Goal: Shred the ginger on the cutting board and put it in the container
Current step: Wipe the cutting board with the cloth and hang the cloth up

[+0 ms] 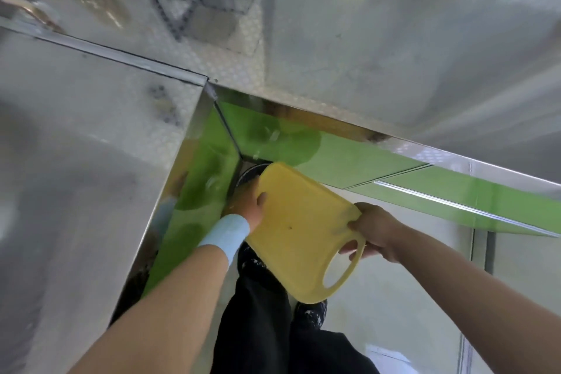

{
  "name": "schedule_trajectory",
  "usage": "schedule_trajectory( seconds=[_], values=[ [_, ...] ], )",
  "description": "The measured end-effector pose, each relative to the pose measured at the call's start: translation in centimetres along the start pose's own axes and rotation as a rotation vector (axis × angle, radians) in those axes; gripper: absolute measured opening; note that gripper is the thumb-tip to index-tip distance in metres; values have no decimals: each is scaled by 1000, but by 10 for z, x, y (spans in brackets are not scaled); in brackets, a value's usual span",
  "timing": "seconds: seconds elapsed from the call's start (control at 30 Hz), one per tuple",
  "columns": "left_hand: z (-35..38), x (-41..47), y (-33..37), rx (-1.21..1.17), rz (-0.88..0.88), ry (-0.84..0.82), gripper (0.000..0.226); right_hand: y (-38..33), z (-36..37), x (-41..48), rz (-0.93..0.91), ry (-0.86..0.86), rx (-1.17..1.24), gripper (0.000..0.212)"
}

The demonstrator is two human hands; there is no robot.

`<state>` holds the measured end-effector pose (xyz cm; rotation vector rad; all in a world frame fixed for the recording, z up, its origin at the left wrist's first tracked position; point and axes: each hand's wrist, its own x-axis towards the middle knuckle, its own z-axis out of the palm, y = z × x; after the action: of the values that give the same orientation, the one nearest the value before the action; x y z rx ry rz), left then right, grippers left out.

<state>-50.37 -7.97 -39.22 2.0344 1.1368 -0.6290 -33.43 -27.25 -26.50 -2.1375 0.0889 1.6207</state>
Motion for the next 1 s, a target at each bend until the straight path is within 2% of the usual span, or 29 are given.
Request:
schedule_trajectory(
  seconds=[0.1, 0.17, 0.3, 0.4, 0.53, 0.63, 0.73, 1.0],
  values=[
    [-24, -43, 35, -75, 270, 273, 52, -10, 0, -33, -66, 28, -152, 37],
    [-40, -71, 52, -83, 380, 364, 50, -16, -5, -59, -159, 55, -247, 40],
    [-79, -118, 81, 12, 525, 355, 53, -35, -32, -117, -341, 102, -305, 39],
    [-110, -144, 102, 57, 599, 361, 49, -55, -59, -151, -431, 149, -184, 43],
    [-162, -160, 139, 81, 640, 393, 45, -85, -91, -178, -490, 228, -7, 42],
    [-202, -161, 165, 133, 675, 430, 38, -114, -106, -186, -530, 279, 23, 41],
    [-235, -156, 182, 207, 672, 421, 48, -140, -119, -184, -549, 322, 106, 40],
    [-269, -110, 208, 364, 510, 149, 62, -185, -147, -141, -534, 324, 180, 36]
  ],
)
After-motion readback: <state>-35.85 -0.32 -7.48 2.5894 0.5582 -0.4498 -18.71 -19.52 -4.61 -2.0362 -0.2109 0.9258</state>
